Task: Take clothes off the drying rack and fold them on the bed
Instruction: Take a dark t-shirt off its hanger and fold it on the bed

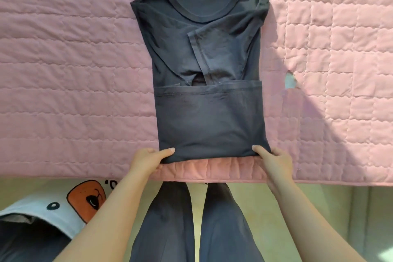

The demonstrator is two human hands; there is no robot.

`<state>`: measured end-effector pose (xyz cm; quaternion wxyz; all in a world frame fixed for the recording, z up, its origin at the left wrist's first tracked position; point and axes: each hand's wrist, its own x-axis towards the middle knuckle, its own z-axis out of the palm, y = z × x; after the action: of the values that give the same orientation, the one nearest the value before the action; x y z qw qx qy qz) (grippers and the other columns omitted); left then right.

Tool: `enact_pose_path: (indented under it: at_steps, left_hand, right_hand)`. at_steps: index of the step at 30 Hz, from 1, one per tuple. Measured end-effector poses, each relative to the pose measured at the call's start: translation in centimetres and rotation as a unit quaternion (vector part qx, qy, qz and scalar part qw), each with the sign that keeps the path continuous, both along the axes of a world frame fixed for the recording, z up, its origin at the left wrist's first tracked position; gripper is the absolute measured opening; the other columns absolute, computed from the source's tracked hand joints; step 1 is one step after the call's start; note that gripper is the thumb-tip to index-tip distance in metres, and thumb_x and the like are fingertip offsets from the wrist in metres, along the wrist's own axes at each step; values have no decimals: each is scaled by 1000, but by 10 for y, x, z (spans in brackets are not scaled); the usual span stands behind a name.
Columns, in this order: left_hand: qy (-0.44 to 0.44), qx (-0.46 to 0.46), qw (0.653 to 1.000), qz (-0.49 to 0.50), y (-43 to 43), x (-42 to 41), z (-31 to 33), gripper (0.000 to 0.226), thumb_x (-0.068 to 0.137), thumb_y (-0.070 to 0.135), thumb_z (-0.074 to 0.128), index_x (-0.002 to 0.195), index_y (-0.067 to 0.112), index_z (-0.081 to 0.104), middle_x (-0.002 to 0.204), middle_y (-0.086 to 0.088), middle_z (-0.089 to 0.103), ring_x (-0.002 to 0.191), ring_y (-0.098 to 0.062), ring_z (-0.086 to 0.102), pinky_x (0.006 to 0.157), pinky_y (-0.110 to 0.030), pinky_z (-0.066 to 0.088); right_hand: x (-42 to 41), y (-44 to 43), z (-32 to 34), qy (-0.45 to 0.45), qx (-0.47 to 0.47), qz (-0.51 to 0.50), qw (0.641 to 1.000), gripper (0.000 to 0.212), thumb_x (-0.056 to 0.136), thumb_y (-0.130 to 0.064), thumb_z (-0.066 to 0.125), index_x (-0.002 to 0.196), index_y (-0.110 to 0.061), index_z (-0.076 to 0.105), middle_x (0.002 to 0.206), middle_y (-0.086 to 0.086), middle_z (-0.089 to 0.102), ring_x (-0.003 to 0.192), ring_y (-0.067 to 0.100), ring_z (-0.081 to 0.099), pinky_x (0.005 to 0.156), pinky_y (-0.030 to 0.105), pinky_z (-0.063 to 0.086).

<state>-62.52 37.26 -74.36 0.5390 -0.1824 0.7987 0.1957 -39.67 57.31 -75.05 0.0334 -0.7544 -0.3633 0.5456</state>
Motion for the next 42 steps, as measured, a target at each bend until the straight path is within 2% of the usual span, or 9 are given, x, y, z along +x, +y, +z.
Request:
enact_pose_path:
  at_steps: [3, 8, 14, 19, 24, 29, 33, 38, 42]
  left_hand:
    - [36, -12, 999, -14, -25, 23, 10, 45, 71, 47, 80, 62, 11, 55, 52, -3, 50, 54, -20, 42, 58, -31, 33]
    - [111, 50, 993, 8, -25, 20, 37, 25, 75, 38, 79, 77, 14, 71, 81, -8, 71, 81, -21, 65, 76, -36, 48]
    - [116, 121, 973, 161, 12, -11, 78, 17, 78, 31, 78, 77, 17, 68, 85, 2, 66, 82, -16, 57, 70, -29, 43]
    - [-16, 216, 904, 369, 61, -62, 115, 6, 88, 18, 64, 90, 13, 63, 75, 0, 58, 59, -5, 52, 41, -10, 40]
    - [-37, 297, 841, 451, 126, -133, 122, 14, 88, 18, 63, 87, 5, 64, 66, -2, 65, 53, -4, 62, 50, -9, 48]
    - [2, 378, 785, 490, 191, -193, 88, 26, 95, 17, 60, 99, -8, 59, 92, -19, 67, 76, -23, 72, 68, -24, 60]
    - [238, 288, 914, 159, 211, -182, 32, 47, 95, 33, 52, 132, 5, 51, 131, -16, 57, 114, -26, 60, 103, -36, 47]
    - [373, 153, 763, -505, 174, -122, -29, 60, 99, 52, 33, 154, 37, 12, 163, 0, -5, 149, -31, -5, 118, -55, 3]
    - [330, 74, 796, -502, 142, -124, -58, 68, 92, 69, 21, 148, 48, -10, 158, 8, -27, 146, -28, -22, 116, -58, -3]
  right_hand:
    - [15, -24, 19, 31, -78, -65, 994, 22, 76, -1, 76, 94, -1, 62, 84, 11, 67, 69, 18, 61, 62, 22, 56]
    - [9, -9, 53, 116, -200, -67, 971, 27, 64, -12, 80, 85, -6, 64, 76, 5, 62, 64, 14, 54, 59, 20, 54]
    - [-29, 32, 89, 171, -130, -40, 976, 10, 85, -21, 66, 93, -16, 64, 73, -1, 59, 59, 11, 50, 52, 19, 42]
    - [-87, 74, 117, 272, -103, -73, 954, 10, 86, -22, 58, 78, -16, 60, 60, -2, 51, 50, 7, 45, 40, 14, 30]
    - [-156, 134, 127, 327, -94, -52, 939, 29, 90, -26, 57, 65, -18, 69, 62, -6, 57, 51, 4, 49, 43, 11, 30]
    - [-222, 189, 91, 308, -22, -44, 950, 23, 95, -31, 55, 95, -10, 64, 87, 2, 71, 70, 10, 68, 53, 16, 48]
    - [-246, 174, 36, 120, 190, 181, 957, 25, 83, -38, 53, 100, -21, 61, 106, 5, 62, 96, 23, 58, 86, 37, 49]
    - [-216, 108, -23, -75, 364, 654, 659, 52, 101, -44, 34, 151, -37, 22, 162, 1, 10, 148, 26, 9, 118, 45, 10]
    - [-190, 119, -49, -182, 324, 656, 657, 54, 100, -54, 23, 151, -46, 4, 162, -5, -6, 149, 22, -6, 120, 46, 0]
